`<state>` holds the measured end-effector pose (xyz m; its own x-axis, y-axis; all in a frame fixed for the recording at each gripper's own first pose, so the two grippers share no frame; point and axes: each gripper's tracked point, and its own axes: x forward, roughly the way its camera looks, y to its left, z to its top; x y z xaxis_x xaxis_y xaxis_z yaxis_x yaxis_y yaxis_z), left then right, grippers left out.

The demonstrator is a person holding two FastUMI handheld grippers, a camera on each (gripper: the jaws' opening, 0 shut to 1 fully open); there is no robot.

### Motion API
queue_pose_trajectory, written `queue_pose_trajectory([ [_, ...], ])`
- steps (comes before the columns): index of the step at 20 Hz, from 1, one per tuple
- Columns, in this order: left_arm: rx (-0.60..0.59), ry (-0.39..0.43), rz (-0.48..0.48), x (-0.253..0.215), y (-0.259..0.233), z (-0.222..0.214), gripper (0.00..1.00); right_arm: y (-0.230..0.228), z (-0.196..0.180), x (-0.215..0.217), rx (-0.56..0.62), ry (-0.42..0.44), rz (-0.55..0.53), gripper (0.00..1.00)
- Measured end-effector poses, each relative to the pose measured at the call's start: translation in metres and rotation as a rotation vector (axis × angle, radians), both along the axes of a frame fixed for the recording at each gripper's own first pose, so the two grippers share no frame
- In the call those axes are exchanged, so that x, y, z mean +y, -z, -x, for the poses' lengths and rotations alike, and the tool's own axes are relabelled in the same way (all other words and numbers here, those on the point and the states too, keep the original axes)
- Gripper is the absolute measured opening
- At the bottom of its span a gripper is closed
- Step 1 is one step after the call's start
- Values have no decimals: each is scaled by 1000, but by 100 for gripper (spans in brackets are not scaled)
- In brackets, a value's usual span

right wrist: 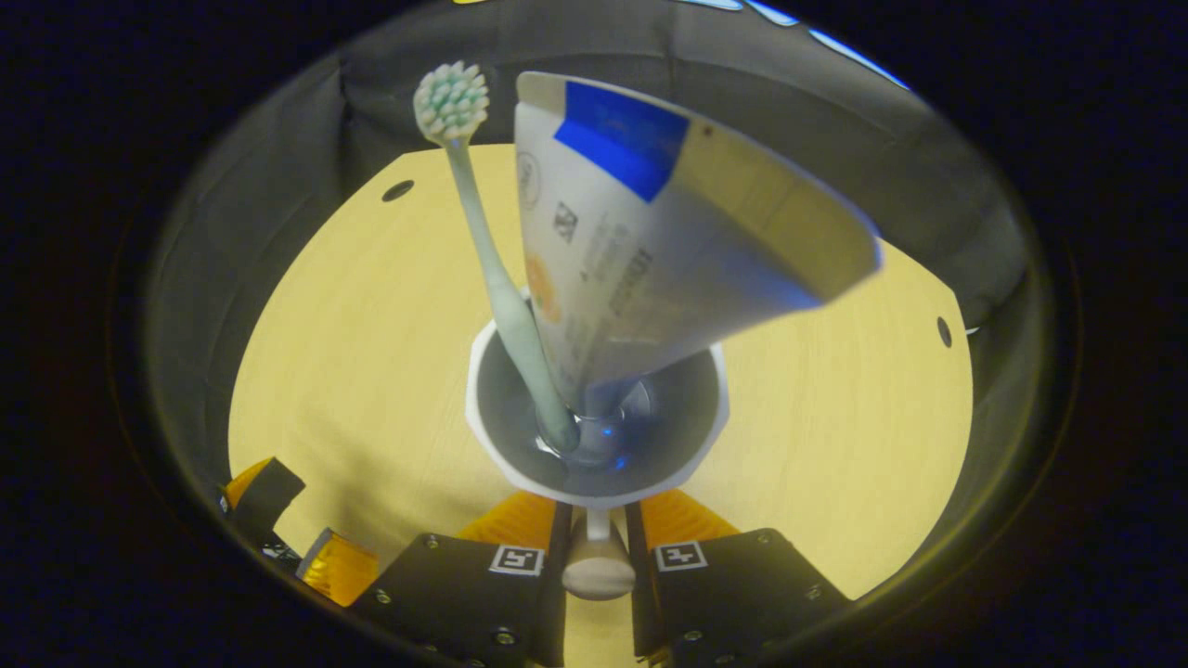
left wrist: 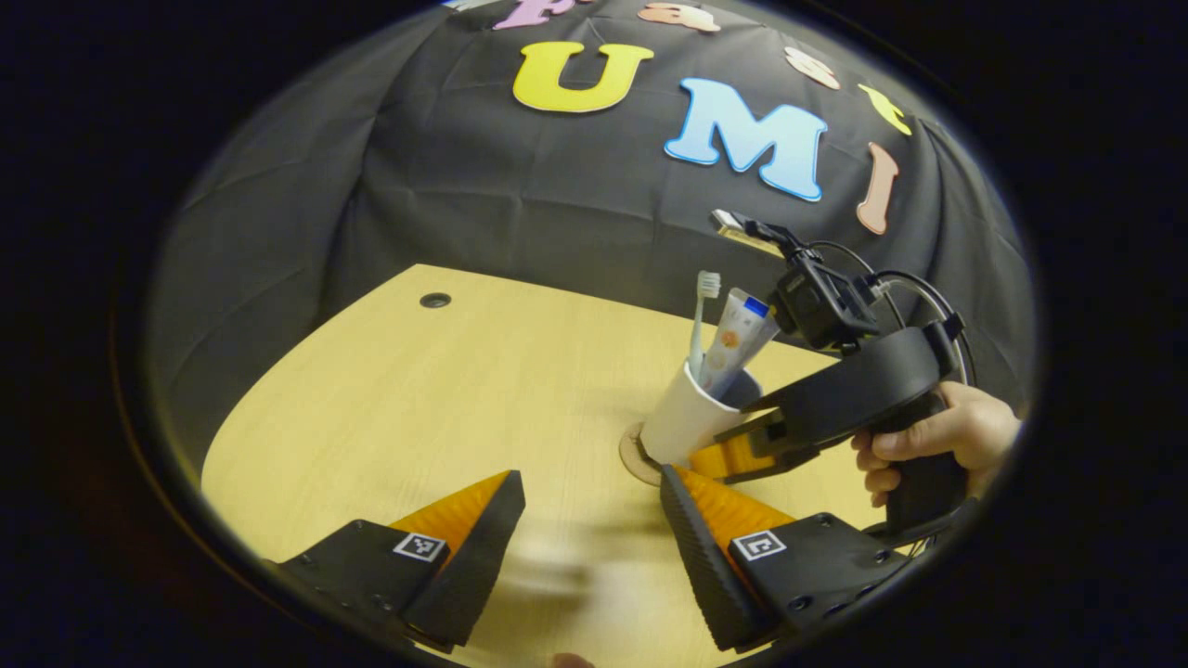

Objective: Put the toothbrush and toothpaste on the desktop into the cup, then pick up the cup and place it on the coaster on the desktop.

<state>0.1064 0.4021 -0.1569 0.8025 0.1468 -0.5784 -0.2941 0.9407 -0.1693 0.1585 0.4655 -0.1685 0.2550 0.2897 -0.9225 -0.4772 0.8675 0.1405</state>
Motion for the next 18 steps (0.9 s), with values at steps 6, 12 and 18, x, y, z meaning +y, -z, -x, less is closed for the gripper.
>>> queue_pose_trajectory([
  [6,1,-4,5,6,3,-1,96,13,-1,21,15,-37,38,29],
  [12,5,-12,17,3,7,0,96,7,0,14,-1,-51,25,29],
  [18,2,-11,-2,1,1,-2,99,-17,-3,0,-17,-35,-21,48],
])
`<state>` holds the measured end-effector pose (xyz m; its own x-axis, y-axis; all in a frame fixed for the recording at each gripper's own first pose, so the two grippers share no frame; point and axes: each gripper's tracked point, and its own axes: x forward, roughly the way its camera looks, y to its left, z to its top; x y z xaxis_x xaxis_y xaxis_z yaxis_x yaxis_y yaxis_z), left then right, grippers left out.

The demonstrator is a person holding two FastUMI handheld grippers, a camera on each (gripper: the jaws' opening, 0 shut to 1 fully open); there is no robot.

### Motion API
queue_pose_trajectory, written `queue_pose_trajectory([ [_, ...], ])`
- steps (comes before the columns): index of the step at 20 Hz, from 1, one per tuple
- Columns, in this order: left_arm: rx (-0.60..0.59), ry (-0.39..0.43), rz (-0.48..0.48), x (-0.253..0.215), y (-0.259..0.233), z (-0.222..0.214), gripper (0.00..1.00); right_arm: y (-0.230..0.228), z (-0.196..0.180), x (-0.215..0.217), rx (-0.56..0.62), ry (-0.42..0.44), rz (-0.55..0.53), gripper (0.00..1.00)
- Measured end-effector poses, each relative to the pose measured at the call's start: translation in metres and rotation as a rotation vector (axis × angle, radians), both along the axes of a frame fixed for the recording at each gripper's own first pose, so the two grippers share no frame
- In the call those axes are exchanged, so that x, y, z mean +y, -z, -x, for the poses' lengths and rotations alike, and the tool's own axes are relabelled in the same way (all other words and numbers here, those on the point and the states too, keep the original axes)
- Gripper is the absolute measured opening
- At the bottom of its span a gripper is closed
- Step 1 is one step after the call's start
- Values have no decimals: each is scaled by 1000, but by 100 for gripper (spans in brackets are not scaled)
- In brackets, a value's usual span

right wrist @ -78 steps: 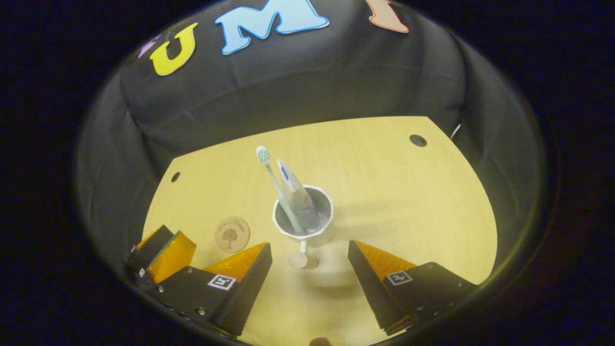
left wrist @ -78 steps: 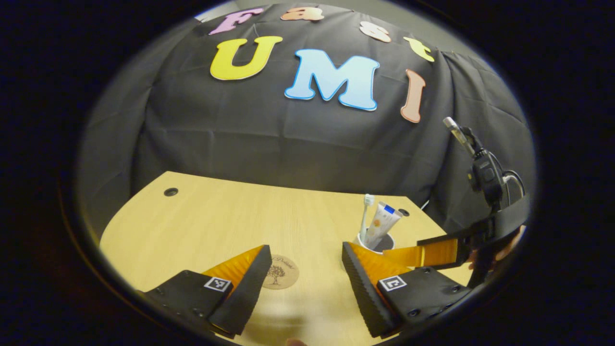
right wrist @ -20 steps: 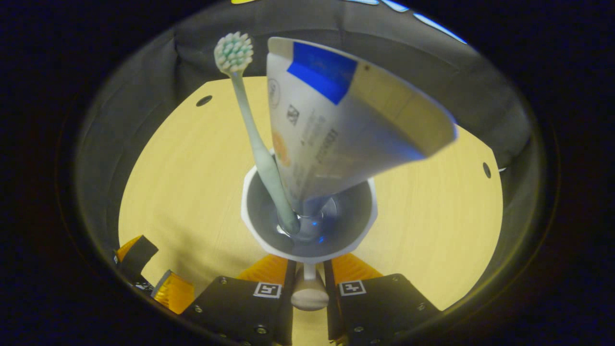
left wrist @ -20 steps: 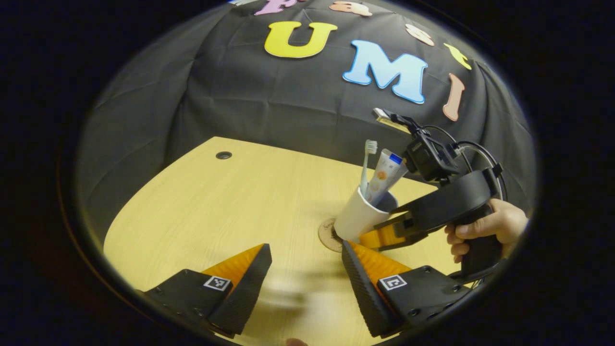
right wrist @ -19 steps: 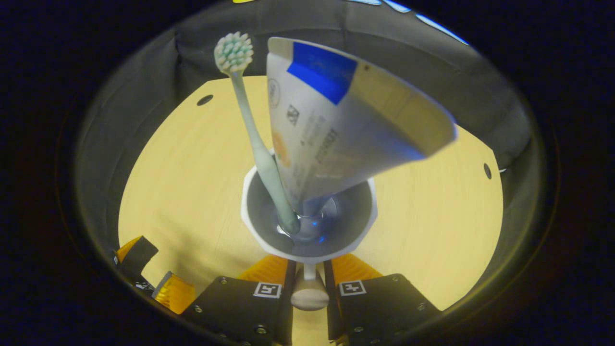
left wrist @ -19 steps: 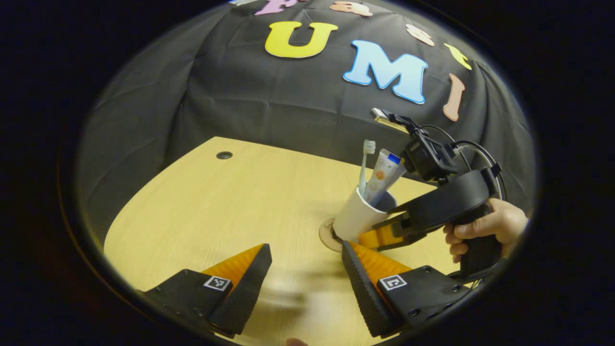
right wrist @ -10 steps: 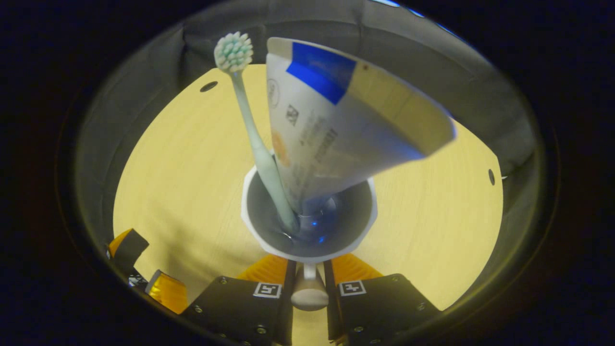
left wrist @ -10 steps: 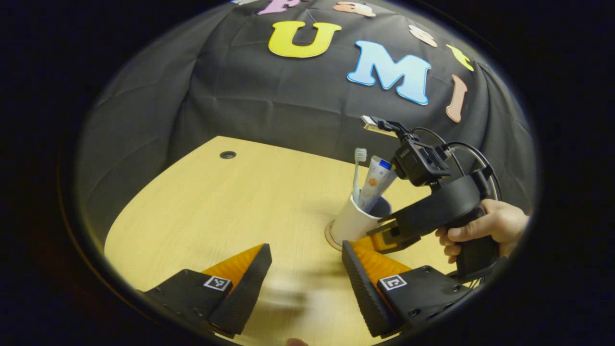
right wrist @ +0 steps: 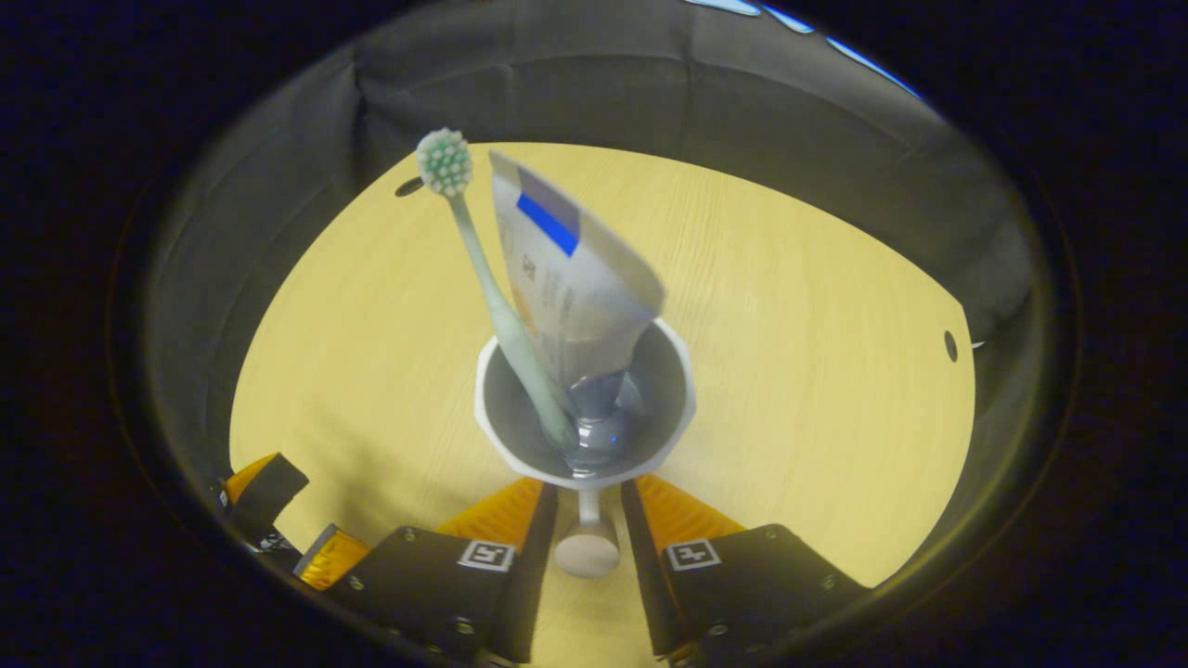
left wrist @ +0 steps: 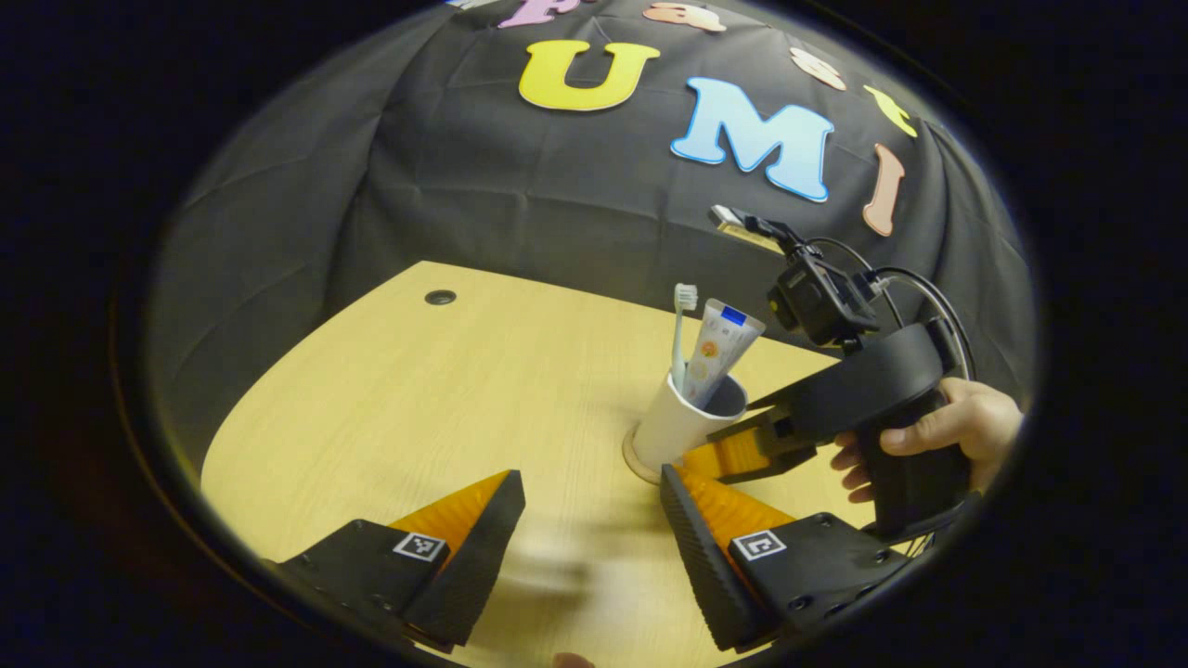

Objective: Put the toothbrush and toothpaste on the desktop into the cup, then pick up the cup and place it on the coaster on the desktop.

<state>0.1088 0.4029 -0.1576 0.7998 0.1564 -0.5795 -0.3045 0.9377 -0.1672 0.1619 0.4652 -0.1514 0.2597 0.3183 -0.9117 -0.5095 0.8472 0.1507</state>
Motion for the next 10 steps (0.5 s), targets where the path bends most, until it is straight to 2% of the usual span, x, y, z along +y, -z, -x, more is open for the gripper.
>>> queue_pose_trajectory([
  [1,-3,3,-7,-2,-3,-1,99,-6,1,-4,-10,2,-12,51],
  [2,-6,8,-13,-5,-6,-3,99,-14,1,-7,-18,0,-27,60],
  [5,-15,34,-30,-24,-12,-7,96,-38,4,-20,-63,-3,-64,75],
  [6,-18,45,-35,-30,-13,-9,96,-45,6,-27,-75,9,-78,87],
  [10,-37,92,-43,-55,-24,-19,96,-73,13,-57,-118,94,-162,86],
])
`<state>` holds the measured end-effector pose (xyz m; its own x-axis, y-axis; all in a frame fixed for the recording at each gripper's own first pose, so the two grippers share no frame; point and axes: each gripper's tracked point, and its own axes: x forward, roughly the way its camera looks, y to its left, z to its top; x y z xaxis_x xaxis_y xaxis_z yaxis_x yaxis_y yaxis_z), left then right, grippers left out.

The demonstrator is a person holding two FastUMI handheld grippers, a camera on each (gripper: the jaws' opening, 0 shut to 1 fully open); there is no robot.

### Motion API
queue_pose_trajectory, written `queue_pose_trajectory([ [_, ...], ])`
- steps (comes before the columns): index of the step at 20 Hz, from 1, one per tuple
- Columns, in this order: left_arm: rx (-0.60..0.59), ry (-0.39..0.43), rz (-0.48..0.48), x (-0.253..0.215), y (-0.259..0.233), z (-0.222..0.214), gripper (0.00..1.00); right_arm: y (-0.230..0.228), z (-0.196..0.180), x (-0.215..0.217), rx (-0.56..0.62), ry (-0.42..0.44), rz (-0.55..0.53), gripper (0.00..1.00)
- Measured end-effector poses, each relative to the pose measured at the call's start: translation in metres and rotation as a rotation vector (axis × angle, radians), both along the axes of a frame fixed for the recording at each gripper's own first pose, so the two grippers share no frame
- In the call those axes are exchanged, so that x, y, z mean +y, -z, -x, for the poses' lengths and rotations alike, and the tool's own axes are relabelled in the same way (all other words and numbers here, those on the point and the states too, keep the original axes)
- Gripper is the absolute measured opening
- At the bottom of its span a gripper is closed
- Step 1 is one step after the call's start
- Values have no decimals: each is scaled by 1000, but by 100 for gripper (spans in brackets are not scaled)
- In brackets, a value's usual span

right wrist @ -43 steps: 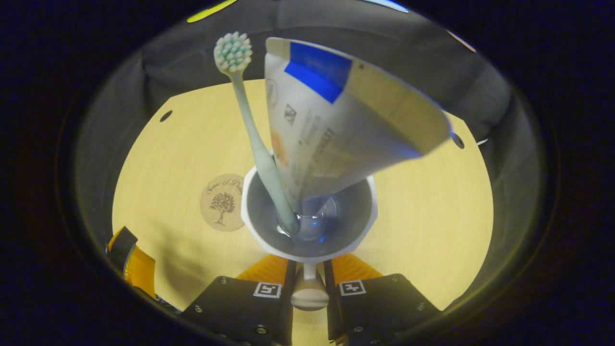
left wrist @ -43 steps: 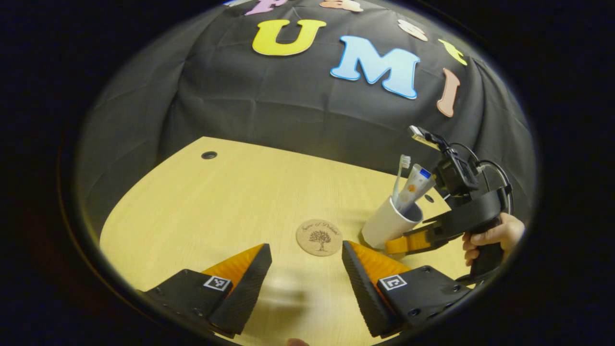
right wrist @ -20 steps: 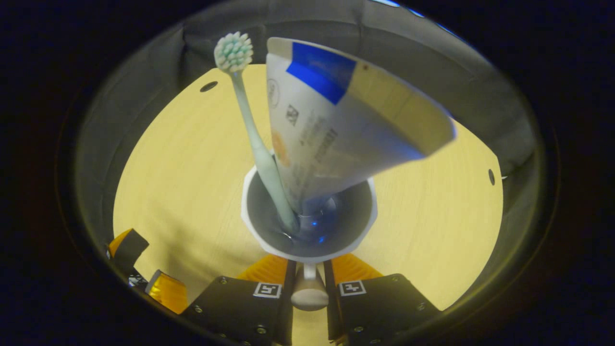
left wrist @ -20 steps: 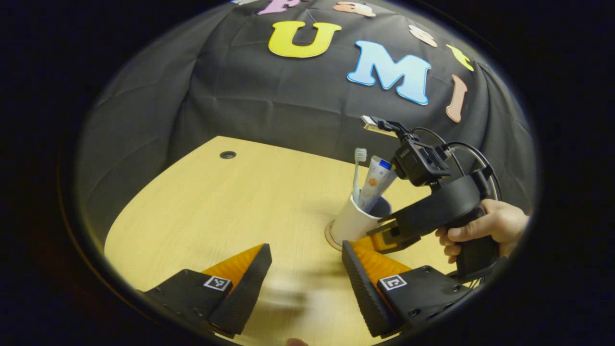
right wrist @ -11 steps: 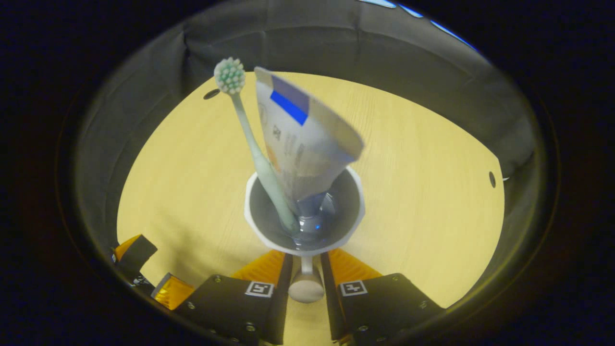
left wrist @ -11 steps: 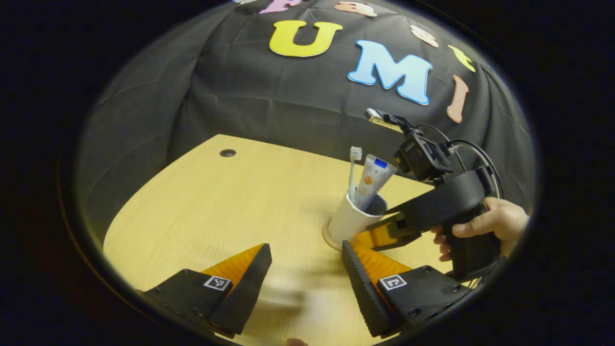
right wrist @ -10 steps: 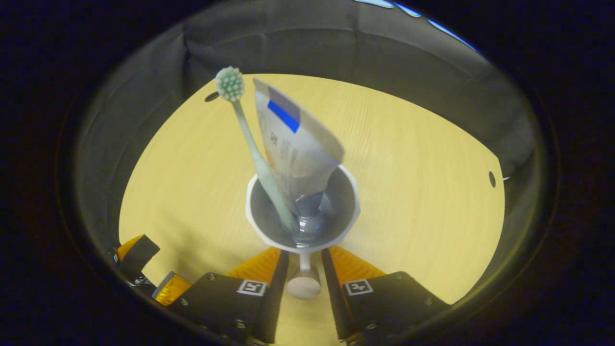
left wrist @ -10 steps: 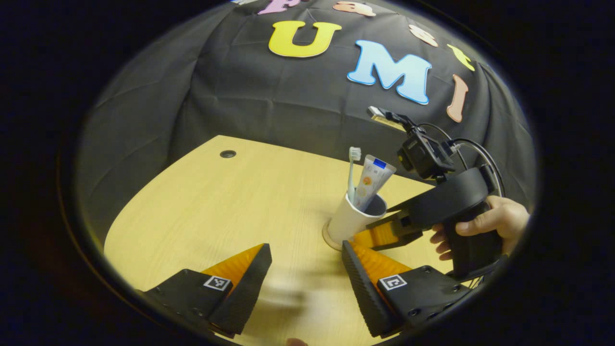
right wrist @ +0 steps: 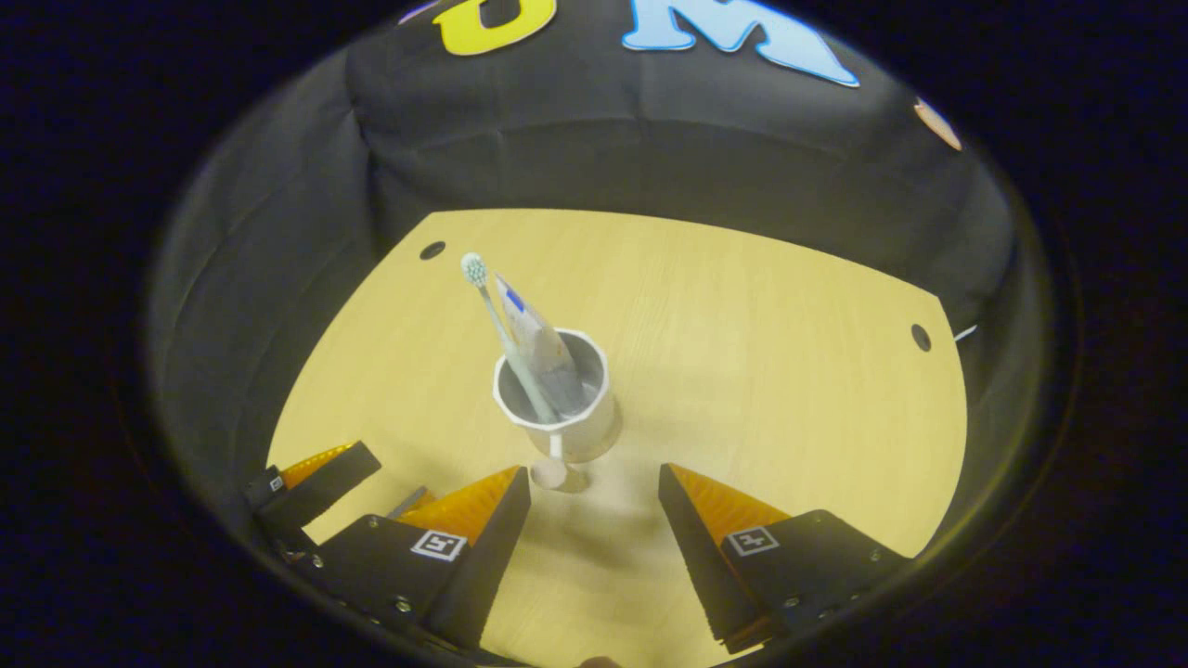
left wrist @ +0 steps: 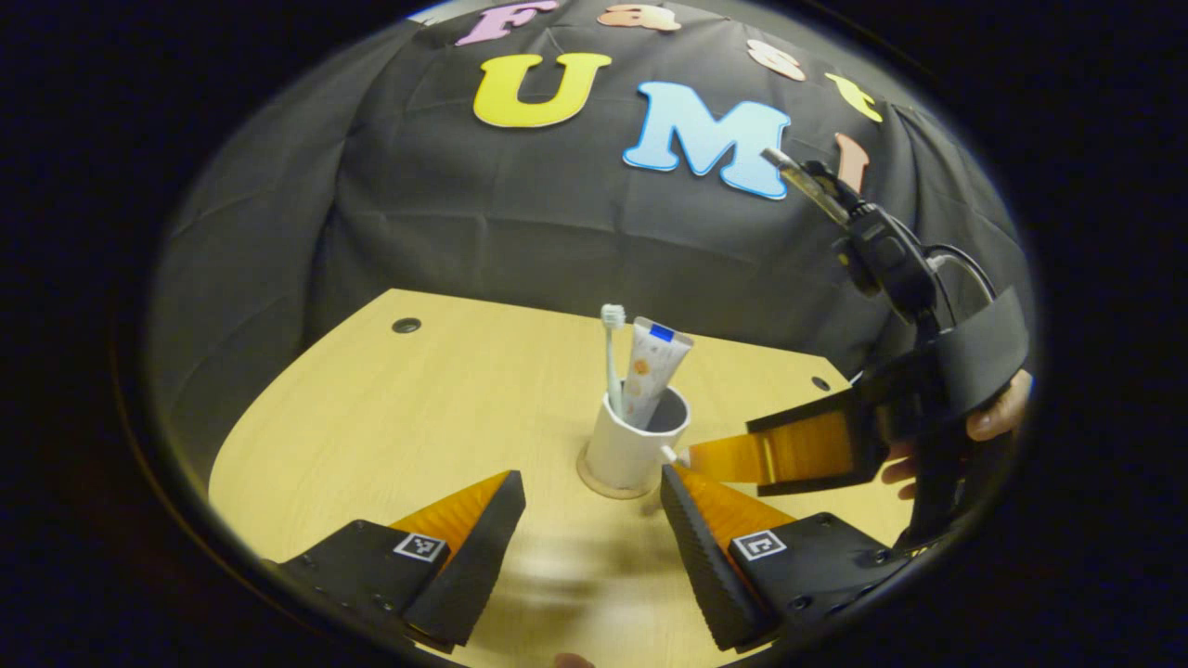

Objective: Put the toothbrush and toothpaste on the desktop into the cup, then pick up the cup and place it on the coaster on the desktop.

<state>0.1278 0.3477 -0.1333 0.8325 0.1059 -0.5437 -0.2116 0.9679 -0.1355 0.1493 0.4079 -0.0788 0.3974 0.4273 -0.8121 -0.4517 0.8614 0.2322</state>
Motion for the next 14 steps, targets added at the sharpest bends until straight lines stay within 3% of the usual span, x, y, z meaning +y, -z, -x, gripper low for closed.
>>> queue_pose_trajectory([
  [9,-120,84,-61,-51,-42,-19,99,-64,-12,-101,-448,186,-72,86],
  [14,-265,114,-59,-82,-81,-22,96,-89,-4,-136,-656,245,-87,86],
])
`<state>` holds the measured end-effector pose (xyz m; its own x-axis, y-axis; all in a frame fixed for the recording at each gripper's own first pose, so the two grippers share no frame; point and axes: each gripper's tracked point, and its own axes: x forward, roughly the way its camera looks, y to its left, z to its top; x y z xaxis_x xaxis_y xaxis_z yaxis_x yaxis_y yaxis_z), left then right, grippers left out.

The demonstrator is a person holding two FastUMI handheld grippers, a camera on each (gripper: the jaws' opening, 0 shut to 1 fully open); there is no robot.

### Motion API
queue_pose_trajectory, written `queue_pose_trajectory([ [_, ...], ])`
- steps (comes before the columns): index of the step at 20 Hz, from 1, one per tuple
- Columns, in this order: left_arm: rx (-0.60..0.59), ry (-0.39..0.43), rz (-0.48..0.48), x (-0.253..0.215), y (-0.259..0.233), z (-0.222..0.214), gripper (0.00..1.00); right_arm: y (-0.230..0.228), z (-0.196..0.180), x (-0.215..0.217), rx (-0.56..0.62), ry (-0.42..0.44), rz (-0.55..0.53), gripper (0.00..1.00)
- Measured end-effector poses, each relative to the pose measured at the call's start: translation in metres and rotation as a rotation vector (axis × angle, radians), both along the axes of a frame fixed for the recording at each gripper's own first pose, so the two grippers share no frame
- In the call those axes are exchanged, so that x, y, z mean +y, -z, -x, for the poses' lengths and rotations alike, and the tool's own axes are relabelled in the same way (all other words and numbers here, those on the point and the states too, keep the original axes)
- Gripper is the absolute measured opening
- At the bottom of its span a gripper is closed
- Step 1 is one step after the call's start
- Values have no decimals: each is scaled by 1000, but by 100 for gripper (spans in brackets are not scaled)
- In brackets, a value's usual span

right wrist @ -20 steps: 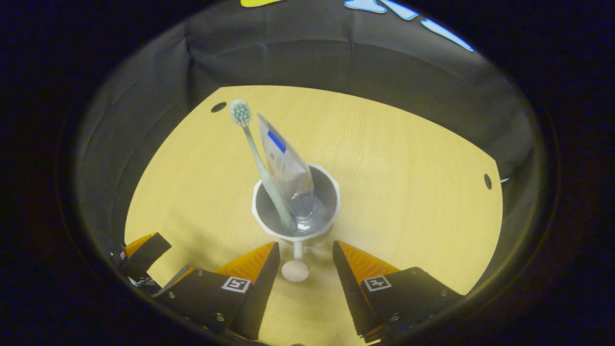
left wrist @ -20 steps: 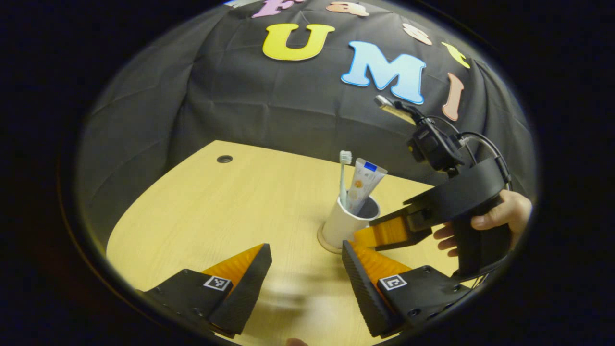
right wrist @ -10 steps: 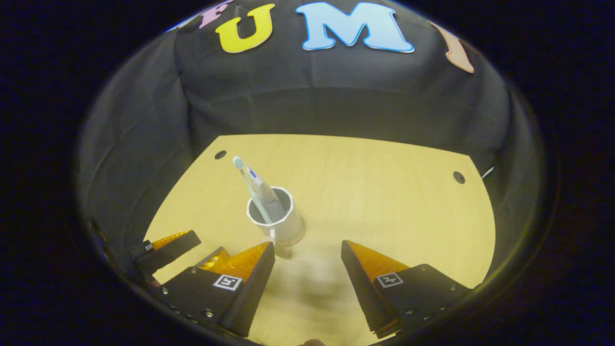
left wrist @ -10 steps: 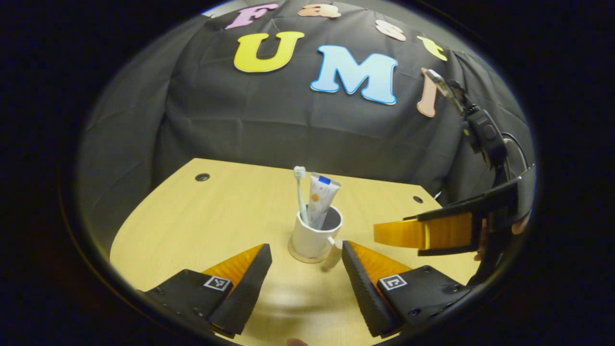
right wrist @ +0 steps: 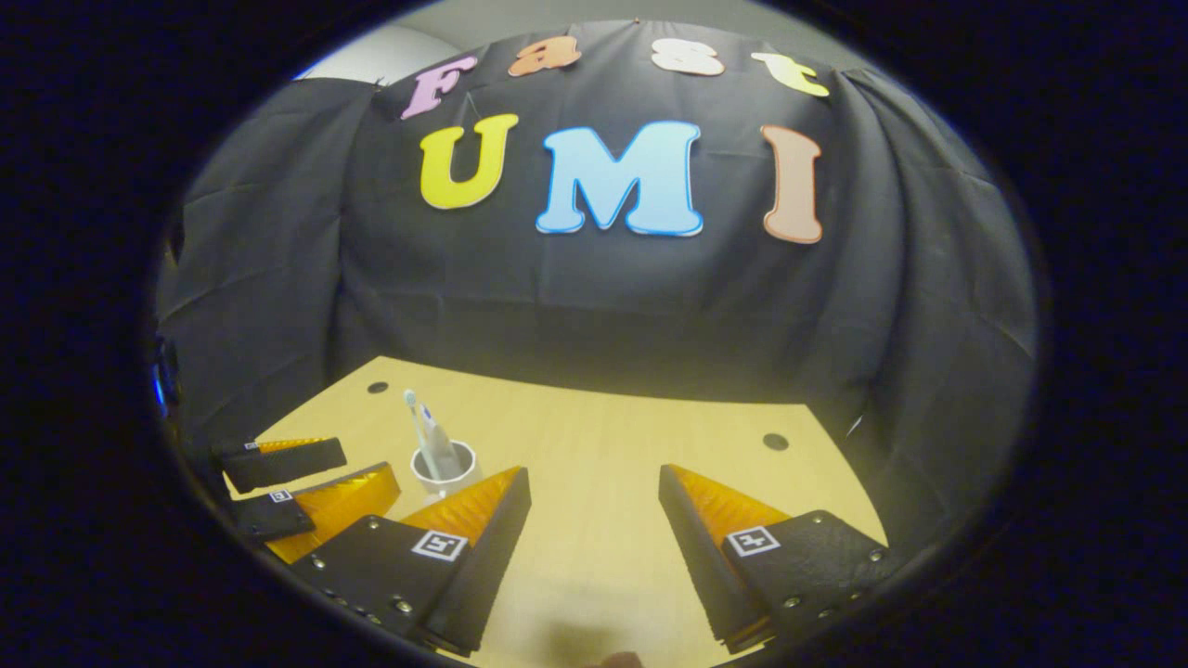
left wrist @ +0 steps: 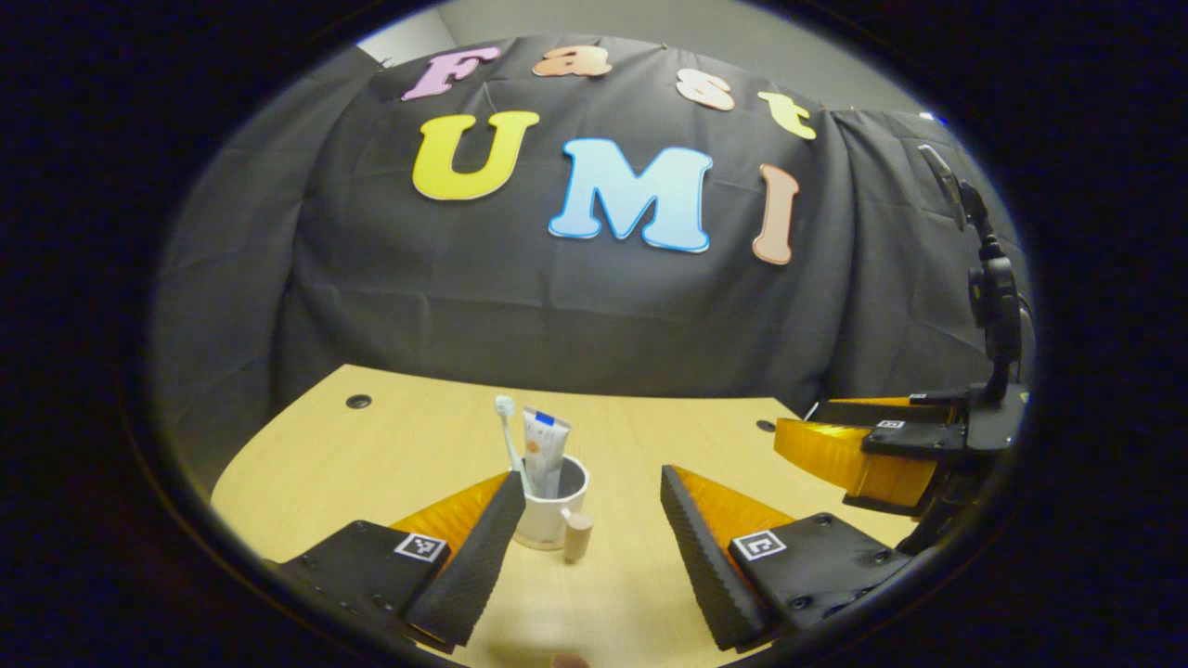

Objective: Put the toothbrush and toothpaste on the desktop into the cup, then pick up the cup and place it on the coaster on the desktop.

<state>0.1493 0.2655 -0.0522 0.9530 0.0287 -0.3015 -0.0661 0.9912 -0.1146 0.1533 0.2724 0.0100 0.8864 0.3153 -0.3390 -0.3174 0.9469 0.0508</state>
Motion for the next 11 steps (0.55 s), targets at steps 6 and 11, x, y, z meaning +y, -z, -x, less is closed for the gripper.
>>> queue_pose_trajectory([
  [6,-215,-4,-53,-20,-67,13,95,-29,6,-33,-219,63,15,84],
  [11,-307,-54,-110,-27,-100,41,95,-45,17,-46,-294,65,-12,85],
])
